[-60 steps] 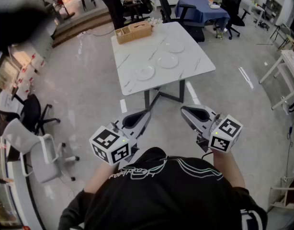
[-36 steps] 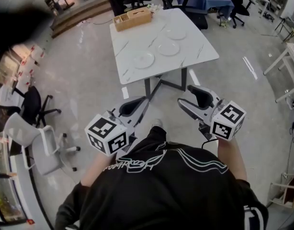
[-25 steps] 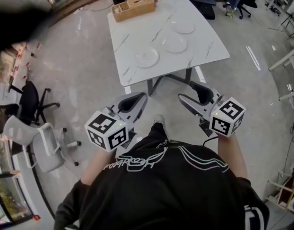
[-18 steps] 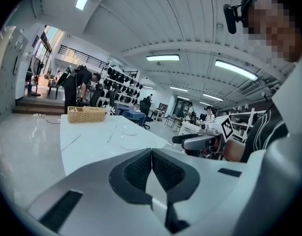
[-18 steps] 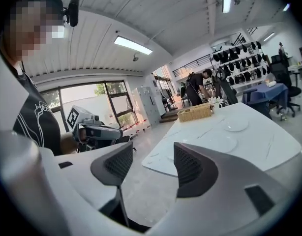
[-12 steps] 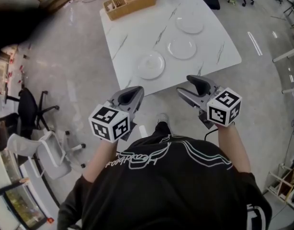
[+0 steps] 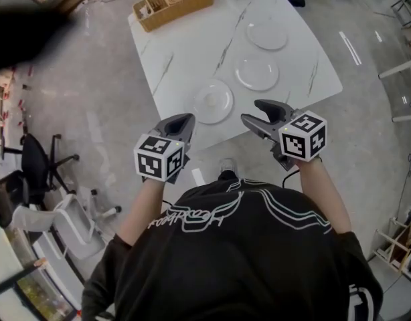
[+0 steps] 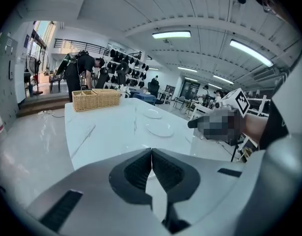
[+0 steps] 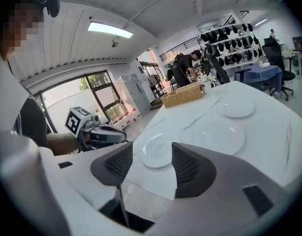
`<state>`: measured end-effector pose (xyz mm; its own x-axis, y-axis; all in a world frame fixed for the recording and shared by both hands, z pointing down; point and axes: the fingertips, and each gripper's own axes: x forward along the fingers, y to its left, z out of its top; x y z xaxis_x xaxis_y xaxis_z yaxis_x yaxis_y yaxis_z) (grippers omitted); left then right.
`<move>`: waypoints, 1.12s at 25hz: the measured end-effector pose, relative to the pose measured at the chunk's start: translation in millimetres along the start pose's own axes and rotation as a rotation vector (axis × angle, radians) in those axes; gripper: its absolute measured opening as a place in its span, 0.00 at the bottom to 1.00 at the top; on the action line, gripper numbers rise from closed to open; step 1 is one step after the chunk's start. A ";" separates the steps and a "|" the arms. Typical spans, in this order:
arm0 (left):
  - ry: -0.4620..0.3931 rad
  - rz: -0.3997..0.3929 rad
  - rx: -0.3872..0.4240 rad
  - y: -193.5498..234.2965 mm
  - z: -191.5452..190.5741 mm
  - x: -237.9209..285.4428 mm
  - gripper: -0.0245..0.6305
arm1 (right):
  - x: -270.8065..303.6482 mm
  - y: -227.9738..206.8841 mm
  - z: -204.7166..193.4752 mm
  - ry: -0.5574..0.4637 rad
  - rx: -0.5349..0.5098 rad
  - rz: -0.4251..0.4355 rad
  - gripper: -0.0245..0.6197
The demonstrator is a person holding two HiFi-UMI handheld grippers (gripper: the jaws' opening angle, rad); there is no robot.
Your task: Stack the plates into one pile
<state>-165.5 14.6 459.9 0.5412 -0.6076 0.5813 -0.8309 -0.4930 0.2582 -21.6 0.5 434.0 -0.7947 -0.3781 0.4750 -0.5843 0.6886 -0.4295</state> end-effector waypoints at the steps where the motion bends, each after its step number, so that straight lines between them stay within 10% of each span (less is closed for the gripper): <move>1: 0.010 0.000 0.000 4.7 -1.1 5.9 0.07 | 5.6 -3.7 -0.5 0.007 0.009 0.000 0.44; 28: 0.224 0.072 0.037 69.0 -52.1 71.4 0.07 | 92.4 -50.2 -35.4 0.174 0.123 0.013 0.44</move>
<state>-191.0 -30.4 559.5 0.4352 -0.4903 0.7551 -0.8586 -0.4783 0.1843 -59.8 -47.1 526.6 -0.7679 -0.2499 0.5898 -0.5986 0.6079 -0.5217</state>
